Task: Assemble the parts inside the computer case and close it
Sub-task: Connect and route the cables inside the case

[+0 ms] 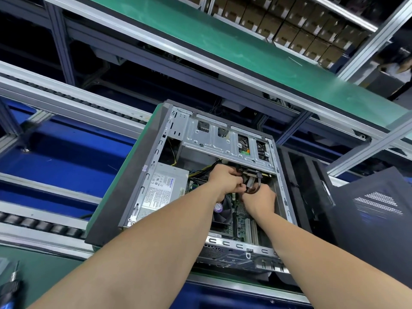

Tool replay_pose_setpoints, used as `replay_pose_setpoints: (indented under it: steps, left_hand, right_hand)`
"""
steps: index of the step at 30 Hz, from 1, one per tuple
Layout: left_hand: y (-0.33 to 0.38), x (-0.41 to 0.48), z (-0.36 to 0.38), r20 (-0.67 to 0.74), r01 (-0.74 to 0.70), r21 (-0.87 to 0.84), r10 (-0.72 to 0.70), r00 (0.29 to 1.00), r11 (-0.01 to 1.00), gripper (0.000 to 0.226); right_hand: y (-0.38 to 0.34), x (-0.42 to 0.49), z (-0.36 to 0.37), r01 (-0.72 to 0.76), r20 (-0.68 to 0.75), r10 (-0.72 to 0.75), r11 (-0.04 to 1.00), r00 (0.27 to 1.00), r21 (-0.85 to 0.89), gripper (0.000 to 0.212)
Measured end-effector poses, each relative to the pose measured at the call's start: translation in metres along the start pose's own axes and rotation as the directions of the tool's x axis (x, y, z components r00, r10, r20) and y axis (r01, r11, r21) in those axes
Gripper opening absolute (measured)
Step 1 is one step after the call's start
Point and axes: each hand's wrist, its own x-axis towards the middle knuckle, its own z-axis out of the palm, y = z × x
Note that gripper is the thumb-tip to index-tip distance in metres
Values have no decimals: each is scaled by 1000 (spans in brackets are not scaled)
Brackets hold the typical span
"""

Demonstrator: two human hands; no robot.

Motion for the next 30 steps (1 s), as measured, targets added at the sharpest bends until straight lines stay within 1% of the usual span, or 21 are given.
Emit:
replay_pose_setpoints:
  steps: [5, 12, 16, 20, 25, 30]
  left_hand:
    - [0, 4, 1, 24, 12, 17, -12, 1000, 1000, 13]
    - [1, 6, 1, 19, 49, 12, -49, 999, 999, 16]
    - [1, 6, 1, 18, 54, 19, -54, 998, 998, 30]
    - [1, 5, 1, 15, 68, 9, -68, 998, 998, 44]
    - [2, 3, 1, 15, 69, 19, -69, 998, 997, 43]
    - [4, 2, 0, 17, 75, -2, -75, 997, 997, 42]
  right_hand:
    - [2, 3, 2, -10, -11, 10, 1000, 1000, -11, 9]
    - [4, 10, 3, -23, 11, 23, 999, 1000, -28, 14]
    - [7, 12, 1, -29, 19, 30, 997, 999, -66, 19]
    - [8, 10, 1, -23, -11, 23, 999, 1000, -28, 15]
    - [5, 8, 1, -66, 24, 65, 997, 998, 41, 11]
    - [2, 4, 0, -12, 7, 12, 1000, 1000, 6, 14]
